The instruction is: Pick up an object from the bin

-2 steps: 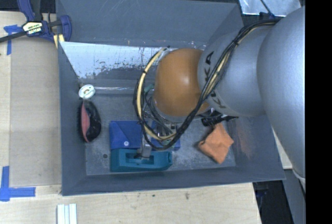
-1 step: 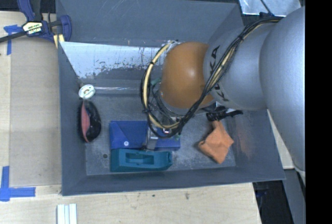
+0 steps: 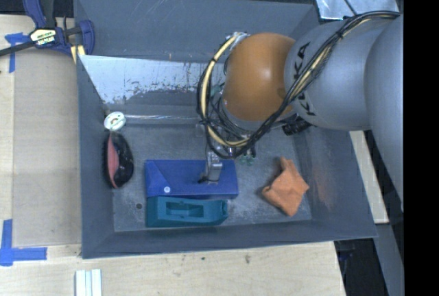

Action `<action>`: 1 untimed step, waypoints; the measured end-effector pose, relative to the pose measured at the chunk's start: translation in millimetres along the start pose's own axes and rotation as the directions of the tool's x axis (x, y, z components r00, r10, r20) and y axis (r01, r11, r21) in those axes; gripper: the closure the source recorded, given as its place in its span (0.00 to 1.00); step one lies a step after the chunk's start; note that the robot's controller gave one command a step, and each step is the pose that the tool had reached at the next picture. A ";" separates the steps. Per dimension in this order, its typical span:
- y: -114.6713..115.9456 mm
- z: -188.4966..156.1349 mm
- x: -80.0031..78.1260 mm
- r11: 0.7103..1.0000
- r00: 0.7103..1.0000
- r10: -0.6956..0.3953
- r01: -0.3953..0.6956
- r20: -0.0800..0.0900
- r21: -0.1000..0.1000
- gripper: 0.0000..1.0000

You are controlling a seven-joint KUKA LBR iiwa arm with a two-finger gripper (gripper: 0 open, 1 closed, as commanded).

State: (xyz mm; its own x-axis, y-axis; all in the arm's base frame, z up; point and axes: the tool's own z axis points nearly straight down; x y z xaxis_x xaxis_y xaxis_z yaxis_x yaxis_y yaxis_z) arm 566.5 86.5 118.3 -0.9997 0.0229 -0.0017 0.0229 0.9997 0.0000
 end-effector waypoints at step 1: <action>-20.1 -10.5 10.4 0.994 0.994 -0.107 0.107 0.001 0.000 0.00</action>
Offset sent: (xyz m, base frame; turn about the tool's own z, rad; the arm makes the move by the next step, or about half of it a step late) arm -0.0523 -0.0729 0.0171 0.0319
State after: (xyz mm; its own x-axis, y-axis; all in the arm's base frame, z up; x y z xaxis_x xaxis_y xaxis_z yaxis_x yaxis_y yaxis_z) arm 555.6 66.7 128.8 -0.9964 -0.0845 -0.0031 -0.0845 0.9964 -0.0004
